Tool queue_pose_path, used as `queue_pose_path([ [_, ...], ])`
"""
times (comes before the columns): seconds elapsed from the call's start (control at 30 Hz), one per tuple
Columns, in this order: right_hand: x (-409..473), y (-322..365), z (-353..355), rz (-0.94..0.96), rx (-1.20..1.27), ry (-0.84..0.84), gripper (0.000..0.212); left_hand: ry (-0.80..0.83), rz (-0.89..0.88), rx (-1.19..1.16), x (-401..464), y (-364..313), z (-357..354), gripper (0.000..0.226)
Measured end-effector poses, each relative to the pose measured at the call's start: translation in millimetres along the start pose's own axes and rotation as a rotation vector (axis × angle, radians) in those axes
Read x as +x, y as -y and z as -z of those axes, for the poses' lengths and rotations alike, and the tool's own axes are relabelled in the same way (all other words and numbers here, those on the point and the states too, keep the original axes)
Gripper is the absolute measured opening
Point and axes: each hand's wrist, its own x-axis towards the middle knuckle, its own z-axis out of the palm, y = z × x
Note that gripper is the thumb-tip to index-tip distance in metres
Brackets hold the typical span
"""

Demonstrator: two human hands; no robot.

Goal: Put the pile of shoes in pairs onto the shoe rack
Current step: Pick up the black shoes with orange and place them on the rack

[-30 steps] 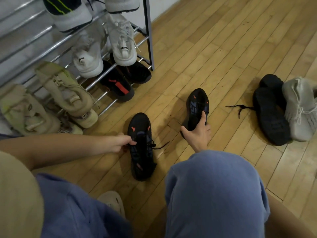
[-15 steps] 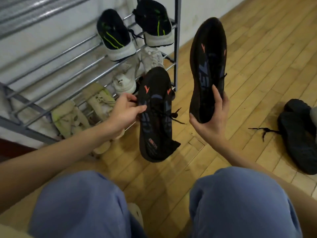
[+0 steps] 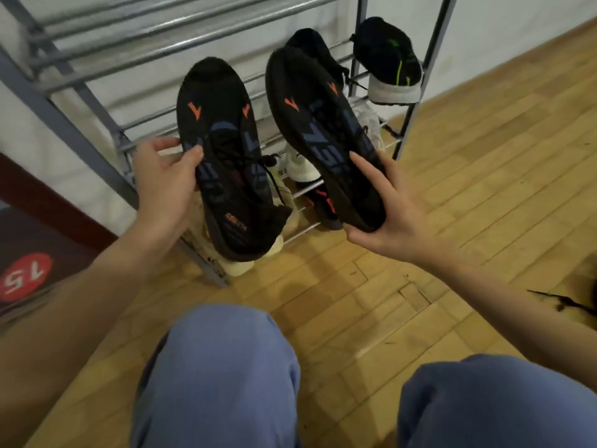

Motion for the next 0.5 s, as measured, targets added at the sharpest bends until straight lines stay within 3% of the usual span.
queue_pose_path([
  [0.13,39.7,33.8,-5.4,-0.08,0.042,0.112,0.093,-0.121,0.015,-0.007,20.3,7.3,10.0,0.035],
  [0.23,68.2,50.6,-16.3,-0.119,0.081,0.104,0.092,-0.11,0.017,-0.052,32.5,12.6,7.1,0.012],
  [0.5,149.8,68.4,-40.1,-0.126,0.011,0.128,0.097,-0.25,0.095,-0.081,75.5,-1.2,3.6,0.007],
])
